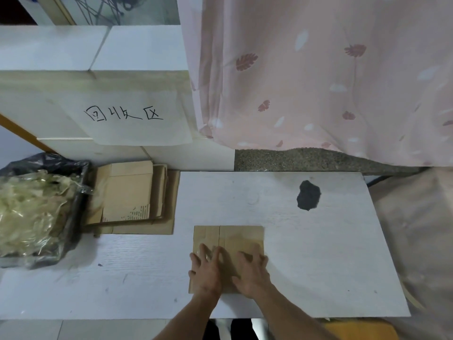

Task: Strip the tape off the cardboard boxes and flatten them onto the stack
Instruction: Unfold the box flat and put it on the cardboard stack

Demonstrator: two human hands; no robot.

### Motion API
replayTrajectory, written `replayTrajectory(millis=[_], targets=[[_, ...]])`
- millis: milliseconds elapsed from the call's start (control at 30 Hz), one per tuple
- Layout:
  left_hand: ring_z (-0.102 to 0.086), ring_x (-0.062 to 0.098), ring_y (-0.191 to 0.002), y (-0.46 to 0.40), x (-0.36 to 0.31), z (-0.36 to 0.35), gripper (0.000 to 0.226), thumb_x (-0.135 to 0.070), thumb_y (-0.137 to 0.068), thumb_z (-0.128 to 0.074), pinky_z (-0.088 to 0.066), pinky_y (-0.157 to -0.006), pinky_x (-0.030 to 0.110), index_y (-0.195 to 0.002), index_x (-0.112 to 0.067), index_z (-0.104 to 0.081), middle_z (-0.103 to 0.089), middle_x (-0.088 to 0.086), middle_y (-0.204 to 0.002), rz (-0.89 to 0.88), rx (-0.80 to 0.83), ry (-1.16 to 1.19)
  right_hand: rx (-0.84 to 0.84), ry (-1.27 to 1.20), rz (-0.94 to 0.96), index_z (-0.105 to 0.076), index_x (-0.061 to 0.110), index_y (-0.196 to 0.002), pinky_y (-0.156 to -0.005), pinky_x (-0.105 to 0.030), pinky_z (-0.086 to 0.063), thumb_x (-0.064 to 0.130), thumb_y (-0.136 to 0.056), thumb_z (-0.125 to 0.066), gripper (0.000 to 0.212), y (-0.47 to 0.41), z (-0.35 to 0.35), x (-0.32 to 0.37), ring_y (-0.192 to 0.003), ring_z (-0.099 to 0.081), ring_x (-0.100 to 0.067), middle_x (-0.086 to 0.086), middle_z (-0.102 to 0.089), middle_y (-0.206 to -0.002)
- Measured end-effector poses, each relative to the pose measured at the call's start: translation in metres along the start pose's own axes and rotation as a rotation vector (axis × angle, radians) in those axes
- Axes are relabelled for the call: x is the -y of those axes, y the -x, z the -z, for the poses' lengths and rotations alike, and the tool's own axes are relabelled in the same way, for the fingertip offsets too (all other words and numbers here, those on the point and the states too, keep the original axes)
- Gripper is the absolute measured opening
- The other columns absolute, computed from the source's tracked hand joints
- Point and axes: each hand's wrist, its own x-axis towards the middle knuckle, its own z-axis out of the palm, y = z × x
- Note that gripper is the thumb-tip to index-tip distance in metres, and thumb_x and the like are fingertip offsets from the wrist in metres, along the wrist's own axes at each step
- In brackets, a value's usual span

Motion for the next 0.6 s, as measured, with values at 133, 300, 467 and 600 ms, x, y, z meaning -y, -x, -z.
replayTrajectory(millis=[133, 300, 467, 600], targets=[[-0.02, 0.037, -0.136, -0.003, -0.007, 0.0, 0.069, -0.016, -0.096, -0.052, -0.038, -0.107, 0.047, -0.147, -0.039, -0.011, -0.001, 0.015, -0.156, 0.137, -0.014, 0.005, -0.036, 0.001, -0.004, -0.034, 0.032, -0.138, -0.105, -0.049, -0.043, 0.039, -0.091, -0.064, 0.057, -0.003, -0.001, -0.002, -0.139, -0.013, -0.041, -0.009, 0.002, -0.157], [-0.035, 0.032, -0.12, -0.01, 0.001, 0.001, 0.084, -0.024, -0.084, -0.069, -0.047, -0.097, 0.048, -0.142, -0.041, -0.011, -0.022, 0.009, -0.136, 0.206, -0.038, 0.027, -0.133, -0.14, -0.139, -0.019, 0.038, -0.146, -0.098, -0.045, -0.045, 0.04, -0.085, -0.07, 0.08, -0.003, -0.002, 0.0, -0.123, -0.036, -0.037, -0.012, -0.01, -0.151], [-0.04, 0.029, -0.106, -0.006, 0.013, 0.0, 0.073, -0.039, -0.082, -0.064, -0.047, -0.088, 0.046, -0.136, -0.042, -0.015, -0.031, 0.005, -0.128, 0.241, -0.024, 0.052, -0.118, -0.255, -0.26, 0.0, 0.041, -0.144, -0.087, -0.039, -0.042, 0.041, -0.079, -0.067, 0.093, 0.002, -0.01, -0.011, -0.113, -0.038, -0.031, -0.012, -0.027, -0.138], [-0.043, 0.028, -0.104, 0.004, 0.029, -0.007, 0.064, -0.054, -0.088, -0.046, -0.046, -0.09, 0.046, -0.14, -0.041, -0.011, -0.039, 0.009, -0.12, 0.305, -0.026, 0.064, -0.116, -0.386, -0.419, -0.003, 0.039, -0.141, -0.085, -0.039, -0.04, 0.047, -0.078, -0.065, 0.089, 0.015, -0.016, -0.008, -0.107, -0.038, -0.027, -0.007, -0.043, -0.127]])
